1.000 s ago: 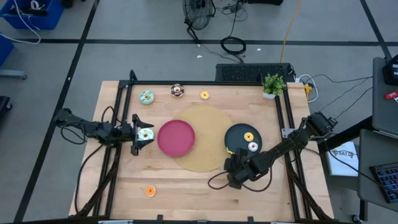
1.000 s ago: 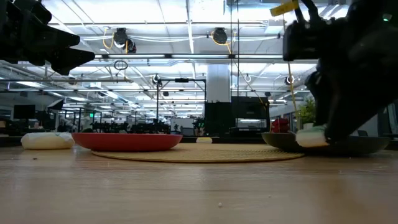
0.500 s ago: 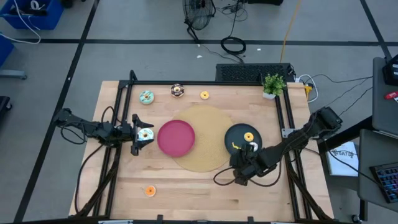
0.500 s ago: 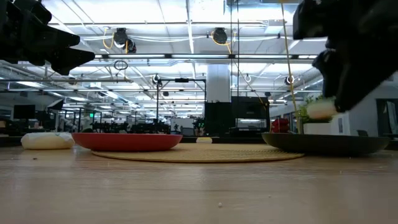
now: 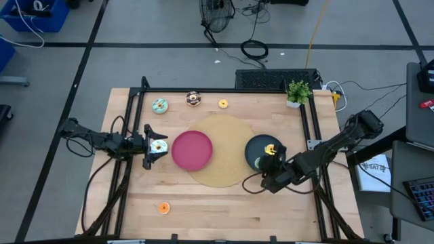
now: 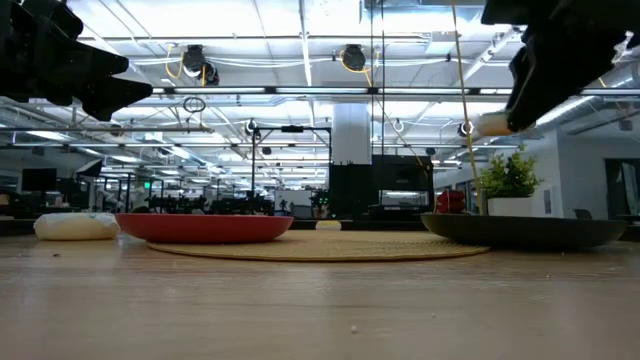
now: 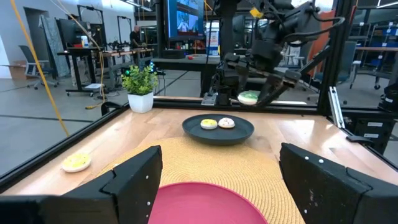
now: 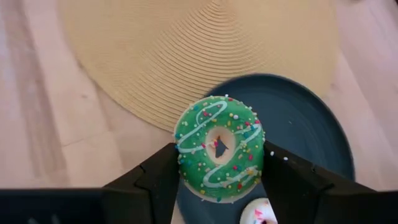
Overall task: Pick & Place donuts
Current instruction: Put the small green donut on the black plate
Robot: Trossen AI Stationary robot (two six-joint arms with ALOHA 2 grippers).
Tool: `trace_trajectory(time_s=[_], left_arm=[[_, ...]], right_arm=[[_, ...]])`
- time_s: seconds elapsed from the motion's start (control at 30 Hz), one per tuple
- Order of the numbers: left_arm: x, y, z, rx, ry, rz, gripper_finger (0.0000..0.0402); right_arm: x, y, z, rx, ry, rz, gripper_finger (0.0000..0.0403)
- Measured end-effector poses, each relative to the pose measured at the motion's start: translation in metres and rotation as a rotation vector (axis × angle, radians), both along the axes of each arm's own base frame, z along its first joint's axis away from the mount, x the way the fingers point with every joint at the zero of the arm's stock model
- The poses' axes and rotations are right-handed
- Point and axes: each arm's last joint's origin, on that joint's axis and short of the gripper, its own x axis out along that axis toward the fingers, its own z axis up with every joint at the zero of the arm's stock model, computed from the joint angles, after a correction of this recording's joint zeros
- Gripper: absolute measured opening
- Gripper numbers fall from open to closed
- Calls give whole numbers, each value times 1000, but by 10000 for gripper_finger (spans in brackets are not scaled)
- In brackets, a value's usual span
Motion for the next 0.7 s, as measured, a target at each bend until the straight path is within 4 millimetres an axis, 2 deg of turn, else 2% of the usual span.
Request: trace_trajectory(time_s=[0.2,0.37,0.53,0.7], left_arm=[[0,0,0,0,0,0,319],[0,0,0,0,0,0,319],[0,0,0,0,0,0,319],[0,0,0,0,0,0,319]], right_arm=[[-15,-15,-15,3,7,-88,196],[-19,-34,-22,11,8,-177,196],[-14,-57,-23,-9,32,-226,196],[0,-76,-23,45,9,-202,196]])
